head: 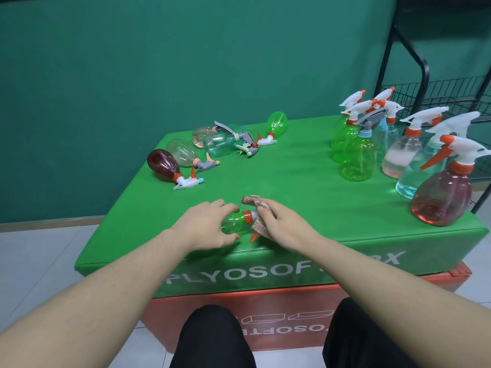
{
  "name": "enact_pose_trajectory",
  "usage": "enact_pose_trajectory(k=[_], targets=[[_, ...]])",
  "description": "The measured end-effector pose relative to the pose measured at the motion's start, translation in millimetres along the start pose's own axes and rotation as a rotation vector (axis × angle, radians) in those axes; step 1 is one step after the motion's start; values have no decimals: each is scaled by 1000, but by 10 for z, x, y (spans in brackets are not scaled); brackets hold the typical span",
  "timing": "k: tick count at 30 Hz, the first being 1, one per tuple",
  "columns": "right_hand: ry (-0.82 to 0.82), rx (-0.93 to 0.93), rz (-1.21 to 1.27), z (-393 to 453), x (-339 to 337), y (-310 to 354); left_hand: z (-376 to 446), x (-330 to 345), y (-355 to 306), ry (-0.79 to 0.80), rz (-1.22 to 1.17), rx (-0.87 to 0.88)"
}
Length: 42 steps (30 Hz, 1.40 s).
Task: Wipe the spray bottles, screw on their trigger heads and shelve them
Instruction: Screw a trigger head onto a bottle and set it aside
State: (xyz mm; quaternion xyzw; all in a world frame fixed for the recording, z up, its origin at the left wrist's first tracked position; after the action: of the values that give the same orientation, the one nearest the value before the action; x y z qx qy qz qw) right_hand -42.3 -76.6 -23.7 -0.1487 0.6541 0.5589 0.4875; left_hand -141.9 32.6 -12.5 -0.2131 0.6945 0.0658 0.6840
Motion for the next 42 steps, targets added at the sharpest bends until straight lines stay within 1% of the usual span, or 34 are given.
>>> enact_pose_trajectory(k=[3,6,8,11,15,20,26,38,42], targets=[[72,-65,-153,92,151,8,10,13,15,-23,9,-9],[94,-120,-317,195,232,-5,17,17,17,-39,10,4],[93,-92,-380,280,237,-31,13,8,26,-54,2,22],[150,-43,-449,369,246,-36,17,9,40,-65,1,35],[189,-57,-469,315,226,-15,54,-24,49,-72,-26,28],[154,-129,-552,43,98,-65,66,-34,77,-87,-72,1],[147,-209,-663,-274,56,-151,102,-47,85,-75,-75,-12],[117,-427,-767,-408,334,141,114,-61,38,-33,-59,-50],[92,-413,-761,-358,263,118,93,-70,61,-47,-75,-55]])
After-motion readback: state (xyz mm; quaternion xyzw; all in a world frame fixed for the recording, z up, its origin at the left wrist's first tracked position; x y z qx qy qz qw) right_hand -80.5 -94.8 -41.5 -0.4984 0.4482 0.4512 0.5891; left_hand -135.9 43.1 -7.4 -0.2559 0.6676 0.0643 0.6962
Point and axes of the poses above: each hand's wrist, its own z-axis towards the middle knuckle, its own x-axis out of the palm, y = z × x, the point moved 9 cm from there along z, towards the middle knuckle, and after that the axes turned 13 degrees about -z, right-handed, at the moved point
